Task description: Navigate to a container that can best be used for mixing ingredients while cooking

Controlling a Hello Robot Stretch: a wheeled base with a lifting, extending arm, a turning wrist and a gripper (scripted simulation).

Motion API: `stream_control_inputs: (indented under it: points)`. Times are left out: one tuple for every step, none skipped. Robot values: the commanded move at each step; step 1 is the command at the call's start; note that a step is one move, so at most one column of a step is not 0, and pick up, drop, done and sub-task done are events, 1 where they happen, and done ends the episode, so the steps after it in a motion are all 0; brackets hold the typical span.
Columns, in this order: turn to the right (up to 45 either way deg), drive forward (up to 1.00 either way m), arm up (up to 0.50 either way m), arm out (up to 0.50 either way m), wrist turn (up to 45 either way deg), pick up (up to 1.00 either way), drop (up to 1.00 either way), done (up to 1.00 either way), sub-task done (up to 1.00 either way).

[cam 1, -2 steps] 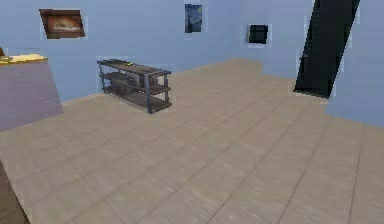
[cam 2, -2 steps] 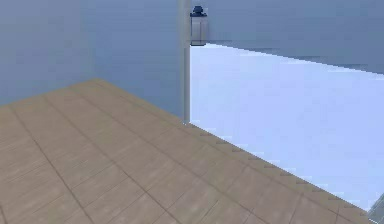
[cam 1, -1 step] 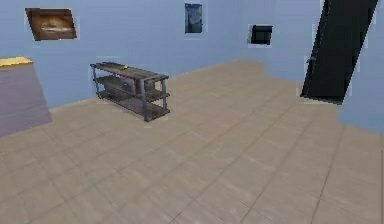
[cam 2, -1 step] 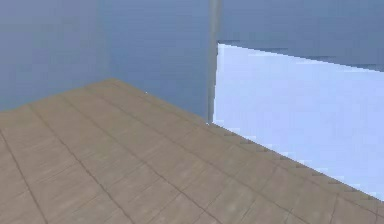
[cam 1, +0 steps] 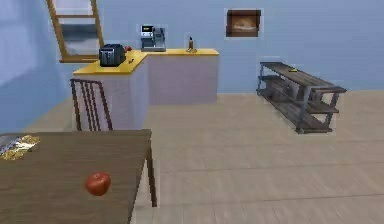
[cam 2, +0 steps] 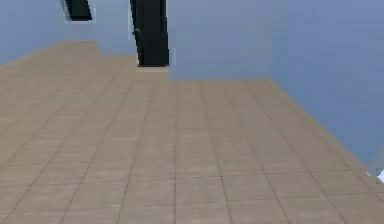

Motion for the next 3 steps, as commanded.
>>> stream_control_inputs:
  points:
    - [-45.0,0.0,0.0,0.0,0.0,0.0,0.0,0.0,0.0]
    - [-9.0,0.0,0.0,0.0,0.0,0.0,0.0,0.0,0.0]
    - [0.0,0.0,0.0,0.0,0.0,0.0,0.0,1.0,0.0]
